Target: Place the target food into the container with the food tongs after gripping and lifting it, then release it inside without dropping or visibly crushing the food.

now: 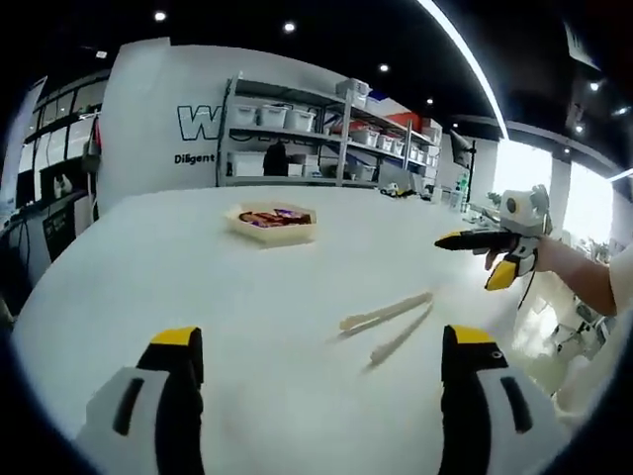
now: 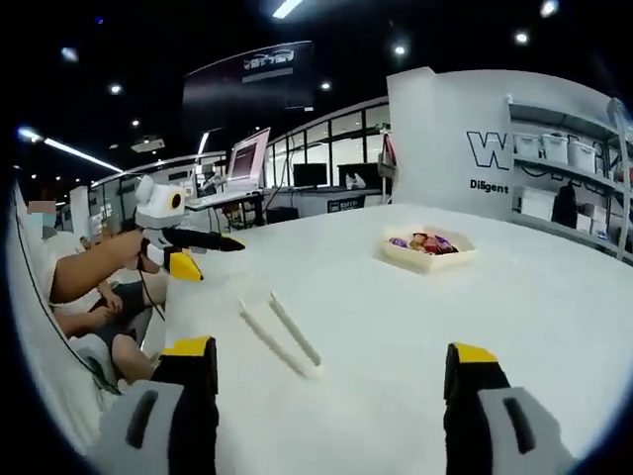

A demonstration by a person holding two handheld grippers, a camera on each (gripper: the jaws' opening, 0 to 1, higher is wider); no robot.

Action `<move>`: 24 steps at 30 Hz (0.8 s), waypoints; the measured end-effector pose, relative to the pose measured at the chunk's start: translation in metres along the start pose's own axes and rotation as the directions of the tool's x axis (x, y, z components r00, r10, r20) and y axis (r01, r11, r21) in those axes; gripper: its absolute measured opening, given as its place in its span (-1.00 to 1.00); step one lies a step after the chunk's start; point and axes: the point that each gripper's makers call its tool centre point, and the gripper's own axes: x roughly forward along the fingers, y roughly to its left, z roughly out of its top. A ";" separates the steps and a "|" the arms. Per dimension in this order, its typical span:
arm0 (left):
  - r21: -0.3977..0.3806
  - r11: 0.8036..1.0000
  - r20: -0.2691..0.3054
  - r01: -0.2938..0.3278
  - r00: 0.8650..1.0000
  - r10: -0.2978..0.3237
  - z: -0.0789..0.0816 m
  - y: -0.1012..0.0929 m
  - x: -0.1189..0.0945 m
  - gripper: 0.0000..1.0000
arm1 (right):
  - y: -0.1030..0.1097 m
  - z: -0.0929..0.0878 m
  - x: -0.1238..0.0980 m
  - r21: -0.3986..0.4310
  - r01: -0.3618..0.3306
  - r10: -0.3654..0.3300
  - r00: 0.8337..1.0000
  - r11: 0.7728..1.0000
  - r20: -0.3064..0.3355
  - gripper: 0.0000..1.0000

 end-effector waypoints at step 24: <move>0.102 0.993 -0.128 -0.063 0.989 0.076 -0.013 -0.010 0.000 0.99 | -0.002 -0.017 -0.012 -0.009 0.178 -0.177 0.970 0.984 -0.167 0.99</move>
